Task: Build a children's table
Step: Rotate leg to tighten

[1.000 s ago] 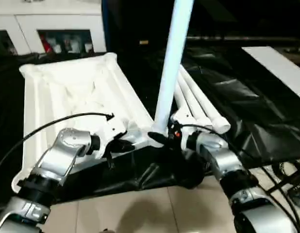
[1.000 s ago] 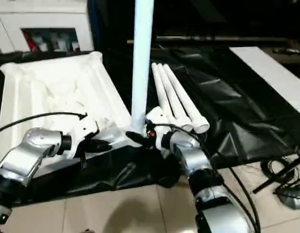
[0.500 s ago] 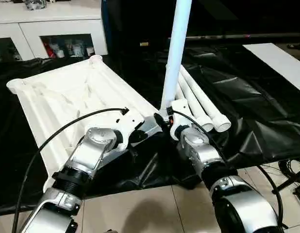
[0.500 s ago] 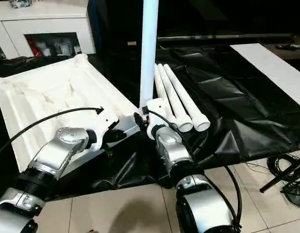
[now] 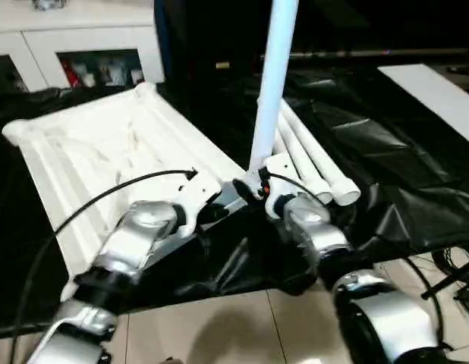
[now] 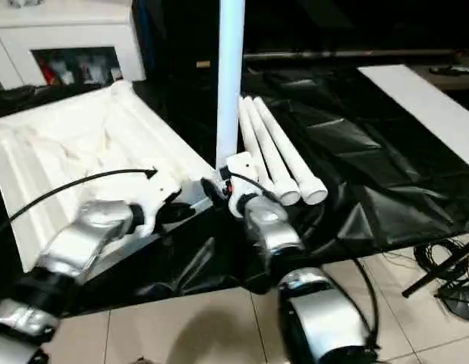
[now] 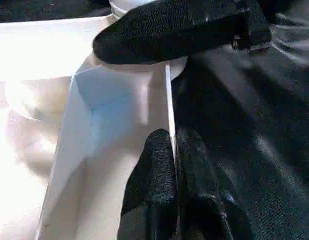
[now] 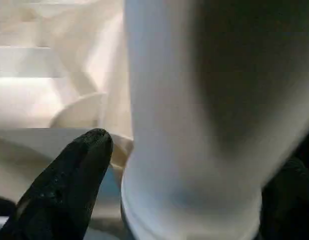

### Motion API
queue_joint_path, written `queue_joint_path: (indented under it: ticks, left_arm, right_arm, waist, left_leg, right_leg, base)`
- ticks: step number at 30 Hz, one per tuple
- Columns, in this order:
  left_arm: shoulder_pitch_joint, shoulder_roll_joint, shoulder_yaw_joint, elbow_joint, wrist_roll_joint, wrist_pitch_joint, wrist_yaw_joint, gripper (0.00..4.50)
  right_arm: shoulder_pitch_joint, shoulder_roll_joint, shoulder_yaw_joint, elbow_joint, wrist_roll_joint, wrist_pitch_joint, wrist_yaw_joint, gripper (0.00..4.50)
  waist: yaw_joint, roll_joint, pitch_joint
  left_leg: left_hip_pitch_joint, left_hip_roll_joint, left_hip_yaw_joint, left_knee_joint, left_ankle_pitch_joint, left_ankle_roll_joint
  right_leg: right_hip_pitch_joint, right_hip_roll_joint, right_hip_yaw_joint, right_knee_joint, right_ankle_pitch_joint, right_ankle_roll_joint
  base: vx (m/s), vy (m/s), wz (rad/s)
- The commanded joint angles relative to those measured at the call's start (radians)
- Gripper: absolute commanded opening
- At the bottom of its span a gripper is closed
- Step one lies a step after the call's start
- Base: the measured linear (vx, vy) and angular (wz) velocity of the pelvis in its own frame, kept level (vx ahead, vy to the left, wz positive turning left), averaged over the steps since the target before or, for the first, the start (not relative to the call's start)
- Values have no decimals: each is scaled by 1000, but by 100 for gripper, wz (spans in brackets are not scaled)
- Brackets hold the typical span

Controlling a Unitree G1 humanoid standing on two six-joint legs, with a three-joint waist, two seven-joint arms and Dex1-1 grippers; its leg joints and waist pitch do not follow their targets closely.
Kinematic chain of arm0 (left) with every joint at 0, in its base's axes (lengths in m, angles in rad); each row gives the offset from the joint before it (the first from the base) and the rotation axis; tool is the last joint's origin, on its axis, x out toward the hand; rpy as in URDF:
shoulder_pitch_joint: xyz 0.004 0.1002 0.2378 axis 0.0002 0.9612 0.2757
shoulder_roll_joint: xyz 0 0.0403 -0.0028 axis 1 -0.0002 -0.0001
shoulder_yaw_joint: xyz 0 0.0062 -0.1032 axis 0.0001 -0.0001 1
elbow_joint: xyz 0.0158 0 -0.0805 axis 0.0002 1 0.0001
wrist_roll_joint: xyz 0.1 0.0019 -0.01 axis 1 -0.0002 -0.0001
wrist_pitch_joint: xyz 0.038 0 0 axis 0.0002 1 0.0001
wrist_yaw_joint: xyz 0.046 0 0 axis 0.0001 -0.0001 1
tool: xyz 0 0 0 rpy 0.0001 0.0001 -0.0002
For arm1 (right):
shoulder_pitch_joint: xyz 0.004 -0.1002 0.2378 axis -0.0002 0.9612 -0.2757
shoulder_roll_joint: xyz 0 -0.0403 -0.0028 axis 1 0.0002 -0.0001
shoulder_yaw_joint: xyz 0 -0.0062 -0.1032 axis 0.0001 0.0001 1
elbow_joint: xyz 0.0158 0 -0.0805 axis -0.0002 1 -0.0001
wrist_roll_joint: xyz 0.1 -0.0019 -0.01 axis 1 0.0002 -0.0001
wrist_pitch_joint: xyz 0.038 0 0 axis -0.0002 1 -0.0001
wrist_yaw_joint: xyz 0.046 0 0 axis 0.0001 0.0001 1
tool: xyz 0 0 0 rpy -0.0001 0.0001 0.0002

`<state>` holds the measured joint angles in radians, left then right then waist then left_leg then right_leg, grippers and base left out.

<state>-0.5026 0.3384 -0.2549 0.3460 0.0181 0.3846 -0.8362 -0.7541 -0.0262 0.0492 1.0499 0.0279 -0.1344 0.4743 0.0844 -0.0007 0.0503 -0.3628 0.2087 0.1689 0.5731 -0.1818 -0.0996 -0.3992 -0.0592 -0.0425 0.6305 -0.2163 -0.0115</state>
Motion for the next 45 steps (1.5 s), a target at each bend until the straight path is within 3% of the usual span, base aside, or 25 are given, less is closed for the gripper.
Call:
queue_joint_path:
  ticks: [1, 4, 6, 9, 12, 21, 31, 32, 45]
  left_arm:
    - [25, 14, -31, 9, 5, 2, -44, 0]
    - [26, 80, -34, 11, -7, -36, -133, 0]
    - [24, 94, -34, 8, -15, -44, -158, 0]
    - [18, 121, -39, 8, -21, -54, -200, 0]
    - [10, 134, -37, 12, -25, -56, -223, 0]
    - [10, 147, -42, 8, -39, -65, -267, 0]
    - [10, 153, -46, 9, -40, -65, -275, 0]
    - [10, 154, -46, 9, -40, -65, -275, 0]
    - [14, 153, -46, 6, -37, -57, -270, 0]
  right_arm:
    - [11, -6, 23, -44, 2, 13, 74, 399]
    - [73, -103, 79, -180, 15, 47, 311, 399]
    - [85, -127, 92, -207, 17, 57, 367, 399]
    - [104, -172, 117, -249, 23, 76, 470, 399]
    - [119, -203, 123, -297, 35, 104, 534, 399]
    - [128, -225, 107, -345, 54, 153, 556, 399]
    - [138, -215, 109, -350, 59, 171, 547, 322]
    - [138, -216, 111, -349, 57, 171, 546, 295]
    - [152, -213, 113, -337, 45, 168, 523, 269]
  waist:
    - [2, 0, -72]
    - [4, -3, -70]
    - [8, -5, -68]
    - [7, -2, -62]
    - [8, -4, -61]
    - [10, -3, -68]
    - [12, -2, -69]
    - [13, -2, -69]
    - [14, -3, -70]
  left_leg:
    - [-1, 14, 4, -47, -33, 79]
    - [-4, 13, 5, -44, -41, 102]
    - [-3, 14, 4, -44, -57, 107]
    - [1, 21, 5, -50, -124, 80]
    - [3, 20, 5, -50, -135, 63]
    - [-1, 17, 4, -44, -71, 78]
    - [1, 17, 3, -43, -76, 69]
    - [1, 17, 4, -43, -76, 69]
    - [1, 17, 3, -41, -66, 74]
  right_leg:
    - [55, -62, 40, -51, 142, -239]
    - [57, -61, 37, -50, 168, -253]
    - [60, -60, 36, -52, 147, -245]
    - [53, -65, 37, -61, 29, -248]
    - [53, -68, 40, -66, -22, -241]
    - [57, -65, 37, -53, 94, -264]
    - [58, -66, 37, -52, 82, -264]
    - [57, -66, 37, -53, 84, -264]
    - [59, -66, 36, -50, 97, -266]
  base:
    - [0, 0, 0]
    - [0, 0, 0]
    - [0, 0, 0]
    - [0, 0, 0]
    - [0, 0, 0]
    - [0, 0, 0]
    - [0, 0, 0]
    - [0, 0, 0]
    - [0, 0, 0]
